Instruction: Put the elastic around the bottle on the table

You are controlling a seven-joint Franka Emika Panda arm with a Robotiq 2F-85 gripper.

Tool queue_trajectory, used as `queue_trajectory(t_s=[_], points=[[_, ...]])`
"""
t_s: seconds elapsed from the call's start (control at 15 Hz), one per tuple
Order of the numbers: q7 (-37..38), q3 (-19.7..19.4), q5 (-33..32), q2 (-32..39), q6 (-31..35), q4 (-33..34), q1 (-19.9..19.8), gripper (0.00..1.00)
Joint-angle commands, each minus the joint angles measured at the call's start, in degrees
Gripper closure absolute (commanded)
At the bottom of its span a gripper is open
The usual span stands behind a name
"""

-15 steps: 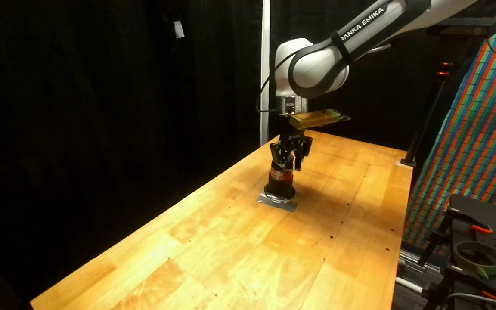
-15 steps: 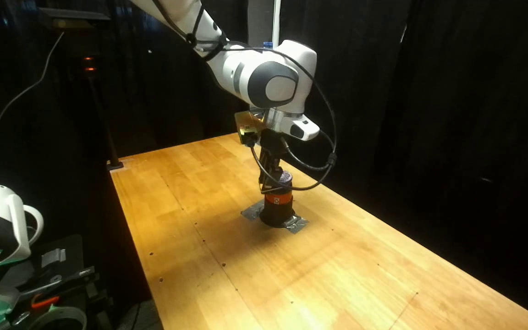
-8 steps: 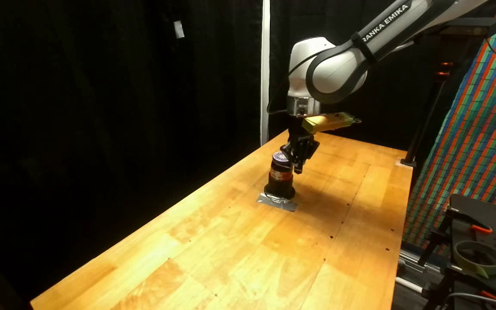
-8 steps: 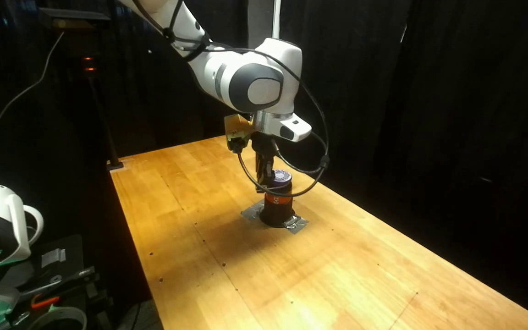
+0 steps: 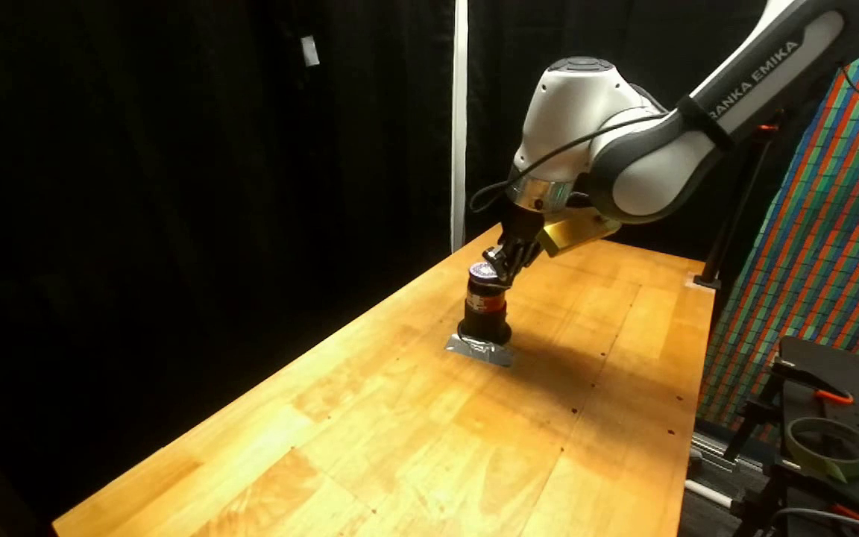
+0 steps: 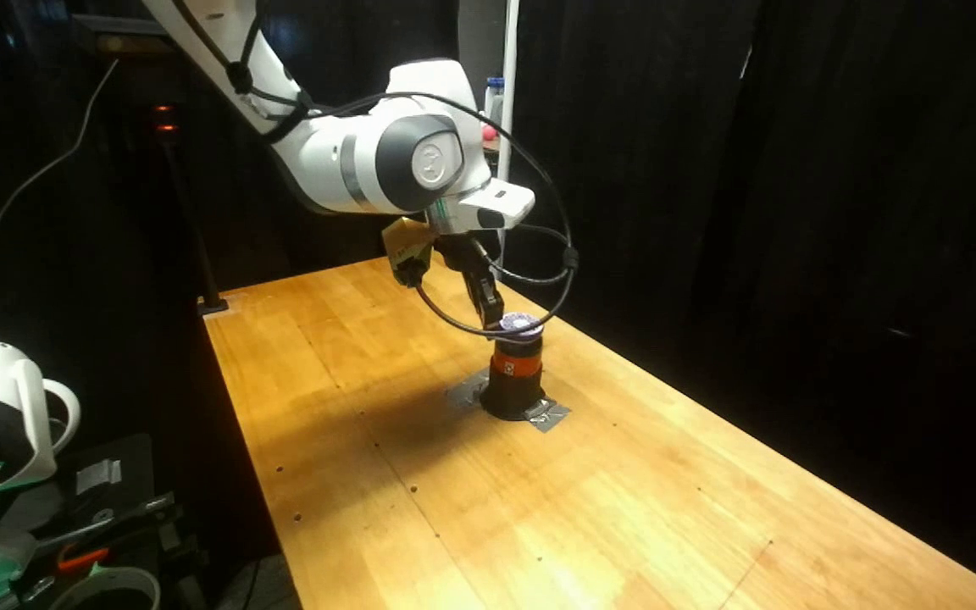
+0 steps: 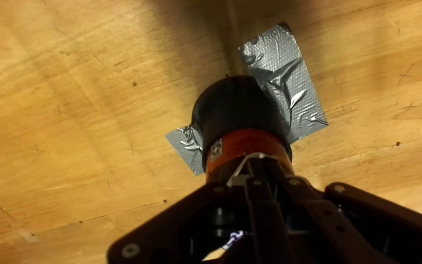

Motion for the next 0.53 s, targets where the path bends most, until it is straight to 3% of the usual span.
queue_trajectory(t_s=[0.0,0.47], points=[[8.52,-4.66,-9.57,-3.02,6.17,-4.60,4.07,0.93],[23.84,-12.30,-27.15,-3.76,12.10,-7.16,10.83,0.93]])
